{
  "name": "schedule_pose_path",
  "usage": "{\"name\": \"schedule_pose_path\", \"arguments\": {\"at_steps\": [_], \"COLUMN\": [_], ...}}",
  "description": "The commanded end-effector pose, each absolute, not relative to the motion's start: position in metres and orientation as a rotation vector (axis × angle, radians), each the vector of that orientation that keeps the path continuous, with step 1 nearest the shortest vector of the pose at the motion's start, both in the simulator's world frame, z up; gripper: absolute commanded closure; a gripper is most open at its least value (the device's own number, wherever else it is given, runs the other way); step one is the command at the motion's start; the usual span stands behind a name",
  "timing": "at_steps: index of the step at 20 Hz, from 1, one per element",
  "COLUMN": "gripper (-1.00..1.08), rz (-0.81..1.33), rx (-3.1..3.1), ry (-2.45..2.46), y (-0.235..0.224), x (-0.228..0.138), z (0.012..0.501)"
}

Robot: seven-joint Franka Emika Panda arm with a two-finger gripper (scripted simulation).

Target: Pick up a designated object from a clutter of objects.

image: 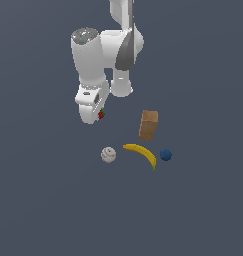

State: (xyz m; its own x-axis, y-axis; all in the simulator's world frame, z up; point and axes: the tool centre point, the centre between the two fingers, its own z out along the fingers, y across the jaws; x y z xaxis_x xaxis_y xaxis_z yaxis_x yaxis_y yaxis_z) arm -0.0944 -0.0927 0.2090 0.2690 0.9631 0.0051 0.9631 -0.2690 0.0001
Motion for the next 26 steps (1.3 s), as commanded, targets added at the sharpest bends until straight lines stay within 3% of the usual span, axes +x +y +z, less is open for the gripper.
{"name": "schedule_pose_path", "arguments": {"at_steps": [1,16,26], "gripper": [1.08,1.08,1.08], "rz": [-0.006,-0.002,0.0], "rx": [-2.5,-2.504,-2.506], "ry": [-1.897,-1.895,-1.894], "y": [-0.092,-0.094,-0.096], "x": [-0.091,-0.066,-0.055], "z": [0.232,0.364,0.408]}}
